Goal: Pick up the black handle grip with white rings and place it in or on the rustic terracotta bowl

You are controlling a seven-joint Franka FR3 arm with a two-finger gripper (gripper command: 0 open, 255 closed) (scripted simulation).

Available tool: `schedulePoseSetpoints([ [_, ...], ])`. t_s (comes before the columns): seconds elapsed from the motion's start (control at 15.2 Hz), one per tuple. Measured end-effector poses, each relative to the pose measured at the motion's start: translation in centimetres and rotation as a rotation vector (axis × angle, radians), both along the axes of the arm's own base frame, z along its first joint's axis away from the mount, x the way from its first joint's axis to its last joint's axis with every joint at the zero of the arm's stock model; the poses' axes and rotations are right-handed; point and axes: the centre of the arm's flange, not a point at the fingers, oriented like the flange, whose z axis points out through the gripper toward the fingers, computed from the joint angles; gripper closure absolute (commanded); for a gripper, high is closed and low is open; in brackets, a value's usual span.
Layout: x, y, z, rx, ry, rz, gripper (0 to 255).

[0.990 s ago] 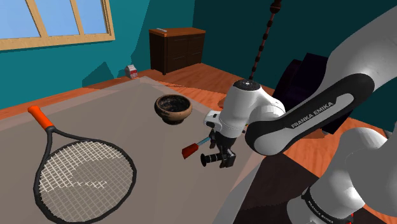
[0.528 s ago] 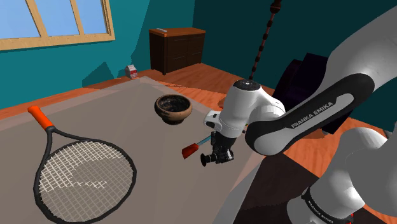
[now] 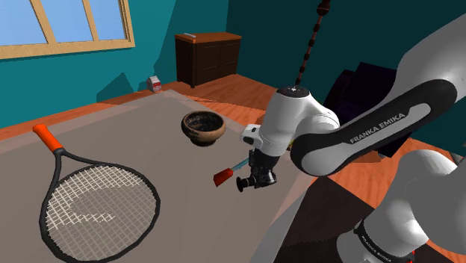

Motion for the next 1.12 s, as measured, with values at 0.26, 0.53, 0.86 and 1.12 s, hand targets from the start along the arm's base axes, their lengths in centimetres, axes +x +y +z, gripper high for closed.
schedulePoseSetpoints([
  [0.26, 0.0, 0.0, 2.0, 0.0, 0.0, 0.0, 255],
  [0.53, 0.1, -0.1, 4.2, 0.0, 0.0, 0.0, 255],
  [0.86, 0.1, -0.1, 6.8, 0.0, 0.0, 0.0, 255],
  [1.12, 0.3, -0.1, 8.9, 0.0, 0.0, 0.0, 255],
])
